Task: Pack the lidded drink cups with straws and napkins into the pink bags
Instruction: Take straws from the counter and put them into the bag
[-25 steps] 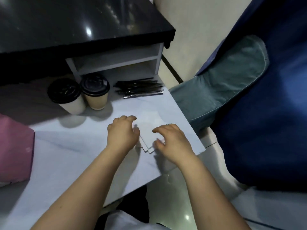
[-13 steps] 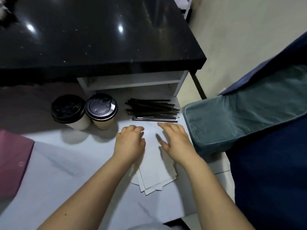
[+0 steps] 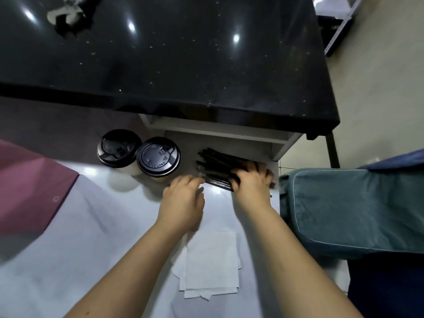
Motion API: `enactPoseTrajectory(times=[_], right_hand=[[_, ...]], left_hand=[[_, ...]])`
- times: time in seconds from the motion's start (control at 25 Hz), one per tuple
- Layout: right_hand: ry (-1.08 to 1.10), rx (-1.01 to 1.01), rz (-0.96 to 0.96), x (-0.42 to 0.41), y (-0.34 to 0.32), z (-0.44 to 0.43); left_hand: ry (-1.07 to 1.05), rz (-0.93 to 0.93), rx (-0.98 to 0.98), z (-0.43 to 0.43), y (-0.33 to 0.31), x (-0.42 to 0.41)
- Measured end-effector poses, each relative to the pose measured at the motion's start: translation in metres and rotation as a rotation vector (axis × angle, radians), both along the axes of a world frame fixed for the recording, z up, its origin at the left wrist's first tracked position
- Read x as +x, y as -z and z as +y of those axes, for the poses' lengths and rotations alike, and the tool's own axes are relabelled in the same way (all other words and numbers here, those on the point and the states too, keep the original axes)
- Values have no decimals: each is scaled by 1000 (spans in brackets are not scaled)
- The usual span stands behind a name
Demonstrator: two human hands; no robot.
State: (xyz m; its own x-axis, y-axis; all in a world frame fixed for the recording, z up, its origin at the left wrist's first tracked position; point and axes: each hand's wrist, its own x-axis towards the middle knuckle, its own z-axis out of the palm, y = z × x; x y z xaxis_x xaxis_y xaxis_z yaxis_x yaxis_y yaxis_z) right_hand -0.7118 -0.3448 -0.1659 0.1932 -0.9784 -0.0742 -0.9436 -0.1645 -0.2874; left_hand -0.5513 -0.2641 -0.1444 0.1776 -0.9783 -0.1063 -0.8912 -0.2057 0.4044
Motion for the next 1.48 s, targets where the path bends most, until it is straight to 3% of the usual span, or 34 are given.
enactPoseTrajectory(times=[0.28,0.4,0.48,0.6,0.68,1.04,1.48], right_hand=[[125,51,-294,-11,-7,-4],[220,113,-527,-20,-14,-8],[142,163,-449,-22,-18,-10],[-66,180,-131,-11,-19,-8],[-72,167,-64,-3,-16,-8],[17,208,-177,2,-25,-19],[-13,175,-148,0,-43,-21]], left_hand=[[-19,34,-45,4,-1,-3],[9,43,-51,5,-4,-5],[23,35,-52,7,-9,-6],[29,32,-57,12,-12,-7],[29,37,-53,17,-12,-8],[1,46,-46,34,-18,-6],[-30,-21,-87,44,-39,-12]])
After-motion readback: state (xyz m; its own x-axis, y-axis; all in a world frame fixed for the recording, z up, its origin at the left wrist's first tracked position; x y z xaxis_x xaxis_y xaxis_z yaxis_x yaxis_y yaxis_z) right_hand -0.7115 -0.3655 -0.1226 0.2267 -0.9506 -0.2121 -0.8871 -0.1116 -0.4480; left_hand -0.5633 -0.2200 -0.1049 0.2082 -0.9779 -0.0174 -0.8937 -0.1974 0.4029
